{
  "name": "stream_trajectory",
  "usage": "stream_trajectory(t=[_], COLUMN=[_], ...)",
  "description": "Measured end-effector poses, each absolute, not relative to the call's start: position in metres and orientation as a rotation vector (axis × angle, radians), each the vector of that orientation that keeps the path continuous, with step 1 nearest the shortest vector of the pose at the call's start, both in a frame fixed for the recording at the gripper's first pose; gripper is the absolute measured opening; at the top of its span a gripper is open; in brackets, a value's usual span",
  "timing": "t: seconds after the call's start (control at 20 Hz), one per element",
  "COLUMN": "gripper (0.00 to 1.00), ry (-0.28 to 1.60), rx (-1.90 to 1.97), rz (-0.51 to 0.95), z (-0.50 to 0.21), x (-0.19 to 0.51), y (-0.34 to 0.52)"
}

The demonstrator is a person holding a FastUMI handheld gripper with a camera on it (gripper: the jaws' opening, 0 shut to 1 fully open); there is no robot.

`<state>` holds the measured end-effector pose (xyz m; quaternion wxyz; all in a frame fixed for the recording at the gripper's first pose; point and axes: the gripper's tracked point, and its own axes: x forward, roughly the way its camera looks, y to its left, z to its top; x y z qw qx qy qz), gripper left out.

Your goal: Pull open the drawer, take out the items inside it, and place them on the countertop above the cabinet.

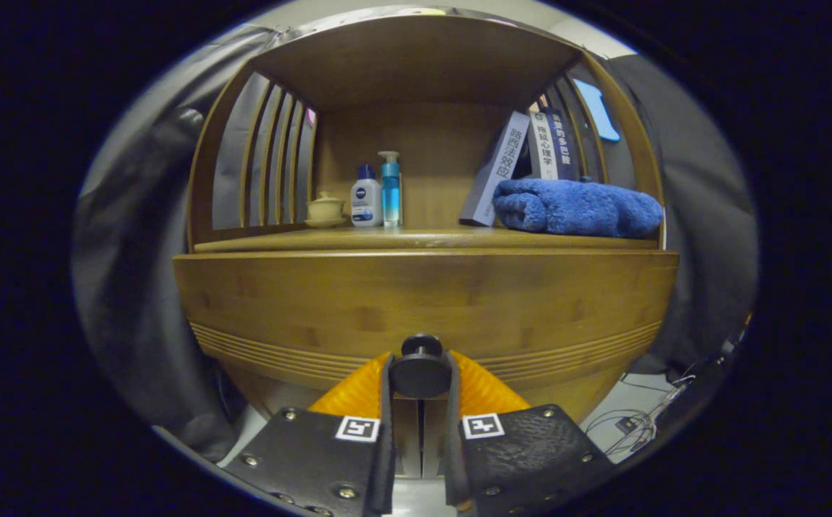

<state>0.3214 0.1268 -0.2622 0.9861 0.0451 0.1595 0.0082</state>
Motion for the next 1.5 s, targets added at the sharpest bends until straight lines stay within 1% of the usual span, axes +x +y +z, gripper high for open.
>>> stream_trajectory(t=[0.5, 0.8, 1.0, 1.05, 1.15, 1.25, 1.35, 1.5], gripper=[0.28, 0.27, 0.28, 0.29, 0.43, 0.53, 0.57, 0.57], ry=[0.342, 0.379, 0.396, 0.408, 0.402, 0.405, 0.370, 0.297], rx=[0.115, 0.140, 0.140, 0.139, 0.132, 0.103, 0.103, 0.099], rz=[0.024, 0.036, 0.042, 0.049, 0.043, 0.049, 0.070, 0.104], z=[-0.243, -0.251, -0.253, -0.253, -0.245, -0.232, -0.199, -0.139], x=[0.203, 0.164, 0.163, 0.163, 0.156, 0.144, 0.138, 0.151], y=[0.123, 0.131, 0.133, 0.134, 0.129, 0.128, 0.129, 0.132])
